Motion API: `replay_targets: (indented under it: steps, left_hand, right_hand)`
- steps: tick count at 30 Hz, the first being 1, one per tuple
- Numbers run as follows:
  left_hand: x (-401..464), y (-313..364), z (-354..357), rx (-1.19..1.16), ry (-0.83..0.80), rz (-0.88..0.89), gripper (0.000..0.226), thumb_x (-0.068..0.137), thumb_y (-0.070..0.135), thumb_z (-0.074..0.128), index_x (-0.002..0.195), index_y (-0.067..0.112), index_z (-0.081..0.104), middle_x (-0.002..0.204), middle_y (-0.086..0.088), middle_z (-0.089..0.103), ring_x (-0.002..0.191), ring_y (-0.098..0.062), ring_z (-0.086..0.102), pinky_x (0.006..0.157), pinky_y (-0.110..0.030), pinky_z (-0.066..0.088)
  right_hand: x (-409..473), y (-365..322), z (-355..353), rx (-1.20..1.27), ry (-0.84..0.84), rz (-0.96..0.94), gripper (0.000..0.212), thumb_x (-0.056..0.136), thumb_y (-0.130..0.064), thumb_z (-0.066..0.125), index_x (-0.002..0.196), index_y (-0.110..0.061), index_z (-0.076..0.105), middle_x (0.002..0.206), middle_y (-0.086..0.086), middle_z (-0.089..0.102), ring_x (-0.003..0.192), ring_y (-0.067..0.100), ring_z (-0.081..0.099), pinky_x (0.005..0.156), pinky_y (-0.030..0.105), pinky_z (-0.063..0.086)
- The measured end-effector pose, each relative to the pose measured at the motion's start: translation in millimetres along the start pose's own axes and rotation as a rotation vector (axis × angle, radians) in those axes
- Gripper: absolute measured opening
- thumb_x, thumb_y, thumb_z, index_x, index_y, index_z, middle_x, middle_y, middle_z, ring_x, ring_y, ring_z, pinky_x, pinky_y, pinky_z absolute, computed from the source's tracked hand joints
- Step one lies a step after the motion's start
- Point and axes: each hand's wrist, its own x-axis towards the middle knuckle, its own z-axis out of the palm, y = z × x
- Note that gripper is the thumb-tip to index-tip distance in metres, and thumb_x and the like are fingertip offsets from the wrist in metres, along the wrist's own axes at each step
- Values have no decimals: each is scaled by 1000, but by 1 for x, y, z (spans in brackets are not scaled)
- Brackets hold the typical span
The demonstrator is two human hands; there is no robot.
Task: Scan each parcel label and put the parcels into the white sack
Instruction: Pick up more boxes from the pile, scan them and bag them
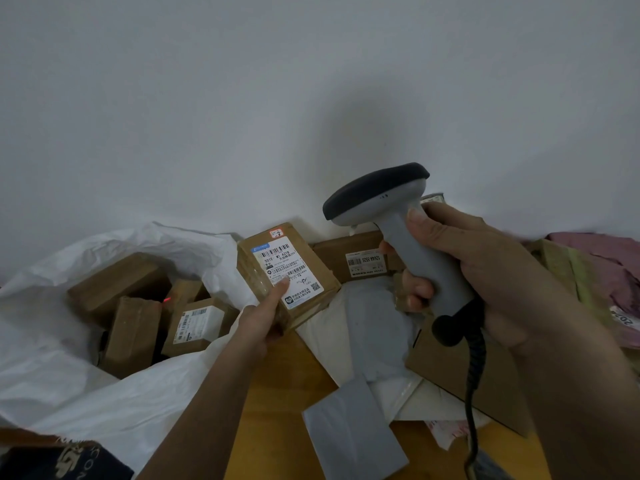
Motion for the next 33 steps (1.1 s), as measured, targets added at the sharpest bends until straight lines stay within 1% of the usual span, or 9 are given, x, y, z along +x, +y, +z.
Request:
replay_targets:
  steps: [10,14,20,22,24,26,30,32,33]
  left_hand:
    - [0,-2,-5,-10,-23,24,64,74,55,75,123,16,59,110,-3,71,102,-23,66,95,-48,53]
    - [-2,-4,-11,-17,-27,40,55,75,53,75,117,20,61,108,-3,72,101,-24,67,95,-49,53]
    - [-11,-6,-27,-51,-38,75,54,76,50,75,121,23,61,107,0,73,102,-21,67,96,-48,52]
    - [-14,-1,-40,-41,-22,89,55,74,53,76,119,24,63,105,2,75,100,-20,69,90,-42,56]
    - [-18,8,-58,-31,24,126,42,80,51,72,112,26,64,101,3,75,94,-16,70,77,-33,56]
    - [-21,17,-80,-40,120,176,30,84,48,69,106,29,62,99,5,73,89,-13,68,69,-31,54]
    - [-13,28,-124,-142,361,163,61,76,66,68,118,23,59,105,-2,71,94,-26,69,78,-52,59]
    - [8,19,-144,-158,462,146,88,63,77,64,133,25,50,123,-7,65,109,-34,63,87,-56,55]
    - [9,16,-147,-129,480,149,92,65,74,66,142,29,42,134,-8,58,116,-35,58,89,-56,53]
  right_hand:
    - [0,1,10,-21,4,-4,48,76,-38,61,113,-7,57,92,13,61,48,17,48,48,30,47]
    - [2,4,18,-25,8,-3,51,78,-37,60,116,-3,56,94,14,61,49,17,47,49,32,46]
    - [11,14,36,19,10,51,57,76,-38,60,120,-1,54,74,6,64,46,14,48,47,30,50]
    - [14,19,42,38,-3,67,54,76,-37,60,119,-5,55,87,10,69,46,14,48,47,30,49]
    - [17,24,47,50,-8,82,52,76,-37,60,119,-7,55,104,19,68,46,14,47,47,30,48]
    - [20,30,52,50,-4,99,50,79,-36,59,120,-7,55,108,22,64,45,14,46,46,30,48]
    - [25,39,61,56,9,138,32,96,-30,52,119,-8,55,102,17,66,43,14,45,44,29,48]
    - [26,42,63,54,8,156,31,96,-30,52,118,-8,56,99,16,68,43,14,45,44,28,48]
    - [26,43,65,53,5,164,31,95,-30,53,117,-8,56,98,15,68,44,14,44,44,28,48]
